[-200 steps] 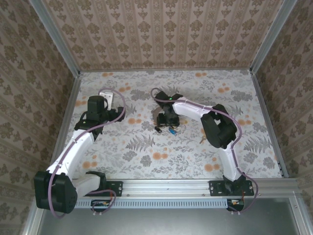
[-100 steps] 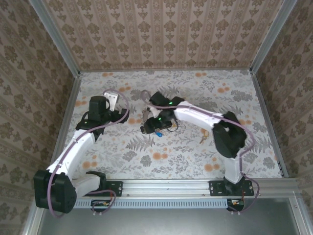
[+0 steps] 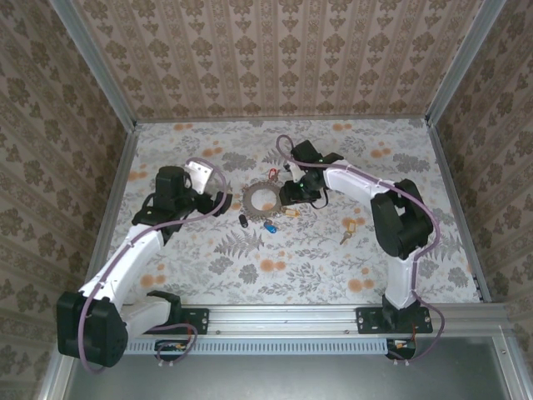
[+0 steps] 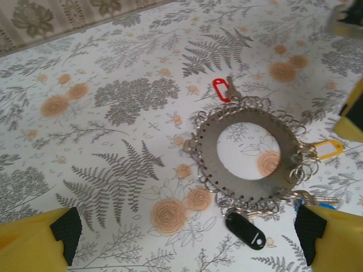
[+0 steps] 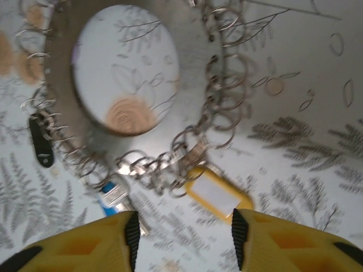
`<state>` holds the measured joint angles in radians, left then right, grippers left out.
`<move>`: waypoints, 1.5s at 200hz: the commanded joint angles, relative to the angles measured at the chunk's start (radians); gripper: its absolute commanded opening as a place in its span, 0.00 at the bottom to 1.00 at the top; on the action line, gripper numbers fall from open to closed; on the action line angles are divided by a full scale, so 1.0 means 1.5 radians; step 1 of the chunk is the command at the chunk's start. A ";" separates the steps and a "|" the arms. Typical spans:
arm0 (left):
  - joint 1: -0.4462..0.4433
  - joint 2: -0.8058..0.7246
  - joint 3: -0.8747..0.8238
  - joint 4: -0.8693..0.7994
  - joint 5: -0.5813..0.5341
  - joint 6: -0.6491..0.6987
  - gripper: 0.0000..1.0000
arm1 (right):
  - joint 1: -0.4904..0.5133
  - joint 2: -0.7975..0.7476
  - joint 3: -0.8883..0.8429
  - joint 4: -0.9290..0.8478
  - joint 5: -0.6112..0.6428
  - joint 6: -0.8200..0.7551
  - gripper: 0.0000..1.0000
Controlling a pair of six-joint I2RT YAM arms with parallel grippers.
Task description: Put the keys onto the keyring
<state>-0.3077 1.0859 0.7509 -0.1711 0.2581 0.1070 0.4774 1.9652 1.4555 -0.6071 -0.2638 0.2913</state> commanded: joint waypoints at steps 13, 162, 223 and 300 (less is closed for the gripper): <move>-0.008 0.006 0.005 -0.003 0.028 0.019 1.00 | -0.004 0.042 0.046 0.029 -0.026 0.032 0.39; -0.095 -0.021 -0.022 -0.013 0.048 0.148 0.99 | -0.069 -0.046 -0.095 0.125 -0.045 0.488 0.26; -0.119 -0.018 -0.022 -0.014 0.049 0.158 0.99 | -0.028 -0.059 -0.169 0.249 -0.079 0.686 0.17; -0.127 -0.015 -0.021 -0.021 0.047 0.158 0.99 | -0.032 -0.017 -0.175 0.303 -0.078 0.765 0.21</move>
<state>-0.4900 1.0760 0.7208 -0.1879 0.3180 0.3275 0.4366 1.9011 1.2011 -0.1810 -0.3748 1.3811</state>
